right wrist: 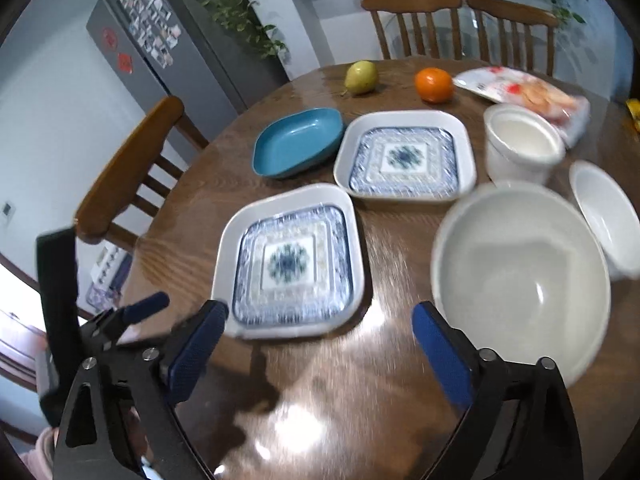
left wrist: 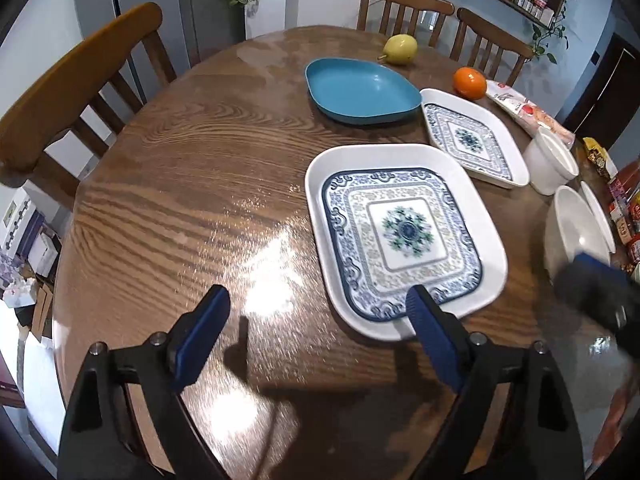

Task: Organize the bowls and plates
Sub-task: 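Grasp the square plate rim with the left gripper while the right gripper grips its other edge, then set the plate down and open both grippers, withdrawing them, then grasp the second blue-patterned square plate with the left gripper while the right gripper grips it too, then lift the second plate and lower it onto the first plate, then release, then grasp the teal shallow dish rim with the left gripper while the right gripper grips it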

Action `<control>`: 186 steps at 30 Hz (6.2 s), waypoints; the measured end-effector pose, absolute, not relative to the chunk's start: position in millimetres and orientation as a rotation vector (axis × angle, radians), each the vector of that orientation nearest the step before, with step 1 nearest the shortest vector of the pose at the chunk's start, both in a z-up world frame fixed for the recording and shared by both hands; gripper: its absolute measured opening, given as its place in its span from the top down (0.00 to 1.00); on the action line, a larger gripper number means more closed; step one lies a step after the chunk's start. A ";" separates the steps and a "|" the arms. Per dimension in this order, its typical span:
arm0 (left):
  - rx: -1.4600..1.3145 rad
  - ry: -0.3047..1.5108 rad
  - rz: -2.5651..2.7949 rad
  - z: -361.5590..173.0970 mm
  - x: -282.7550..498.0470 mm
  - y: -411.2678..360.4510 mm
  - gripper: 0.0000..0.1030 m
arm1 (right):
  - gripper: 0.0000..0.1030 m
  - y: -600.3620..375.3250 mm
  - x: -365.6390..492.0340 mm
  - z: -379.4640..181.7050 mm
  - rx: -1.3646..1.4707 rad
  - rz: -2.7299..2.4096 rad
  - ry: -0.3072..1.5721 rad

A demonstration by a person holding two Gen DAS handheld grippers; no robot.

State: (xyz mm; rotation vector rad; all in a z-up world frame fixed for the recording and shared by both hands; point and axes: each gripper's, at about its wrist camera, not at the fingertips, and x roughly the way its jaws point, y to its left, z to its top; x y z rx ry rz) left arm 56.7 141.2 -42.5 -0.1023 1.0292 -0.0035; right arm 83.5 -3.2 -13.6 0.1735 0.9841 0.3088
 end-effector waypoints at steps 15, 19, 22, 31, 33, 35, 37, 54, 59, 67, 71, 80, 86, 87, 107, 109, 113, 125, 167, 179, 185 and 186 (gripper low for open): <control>-0.135 1.091 -0.123 -56.7 93.3 149.5 0.59 | 0.68 31.5 178.6 -57.8 -0.127 0.196 1.148; -0.105 1.092 -0.136 -57.1 96.9 145.3 0.85 | 0.89 34.1 179.8 -65.1 -0.149 0.214 1.165; -0.124 1.089 -0.140 -57.6 96.6 152.0 0.89 | 0.90 31.9 173.0 -63.6 -0.138 0.200 1.170; -0.070 1.099 -0.209 -42.5 64.7 160.7 0.90 | 0.92 21.2 92.3 -48.4 0.061 0.250 1.230; -0.040 1.112 -0.230 -42.6 56.6 154.8 0.90 | 0.92 16.6 79.6 -49.8 0.081 0.248 1.233; -0.023 1.118 -0.249 -45.7 51.8 145.0 0.90 | 0.92 9.0 71.2 -51.2 0.097 0.223 1.221; -0.010 1.114 -0.248 -48.2 49.3 137.7 0.89 | 0.91 2.4 72.9 -55.3 0.104 0.197 1.215; -0.046 0.975 -0.145 6.9 30.4 126.1 0.19 | 0.52 -18.8 41.9 10.9 0.012 0.166 1.005; -0.047 0.918 -0.177 31.0 31.5 106.6 0.10 | 0.51 -31.8 39.3 41.5 -0.003 0.162 0.917; -0.030 0.833 -0.226 74.5 50.8 79.5 0.01 | 0.42 -59.3 57.7 86.0 -0.067 0.117 0.841; -0.038 0.812 -0.229 93.5 79.7 67.7 0.01 | 0.32 -72.2 79.1 105.8 -0.070 0.115 0.822; -0.160 0.965 -0.151 51.1 149.4 82.8 0.01 | 0.27 -83.3 147.7 71.2 0.036 0.163 0.967; -0.119 1.030 -0.155 11.0 167.2 73.5 0.05 | 0.28 -77.9 190.1 34.9 0.112 0.199 1.062; -0.112 1.033 -0.159 6.6 171.8 71.9 0.07 | 0.28 -75.5 199.5 30.5 0.093 0.190 1.070; -0.161 1.119 -0.216 -48.5 231.5 51.7 0.72 | 0.51 -55.8 321.7 -67.8 -0.207 0.158 1.350; -0.161 1.121 -0.222 -49.6 233.8 49.2 0.80 | 0.58 -56.8 320.8 -69.3 -0.193 0.182 1.355; -0.121 1.107 -0.228 -50.1 235.0 47.4 0.84 | 0.75 -63.0 319.1 -68.3 -0.199 0.173 1.348; -0.120 1.062 -0.229 -40.3 217.1 71.9 0.96 | 0.88 -65.5 298.8 -38.7 -0.100 0.209 1.260; -0.112 1.087 -0.136 -24.7 45.7 142.6 0.47 | 0.88 12.7 134.9 -31.9 -0.146 0.275 1.281; -0.205 1.011 -0.023 -0.9 107.4 161.5 0.20 | 0.45 -2.8 158.2 3.6 0.038 0.301 1.100; -0.203 0.986 0.045 -2.4 157.0 174.0 0.19 | 0.45 -3.6 195.7 0.0 0.123 0.272 1.091; -0.200 0.983 0.053 -4.2 165.6 175.9 0.20 | 0.45 -2.8 202.5 -1.5 0.132 0.265 1.092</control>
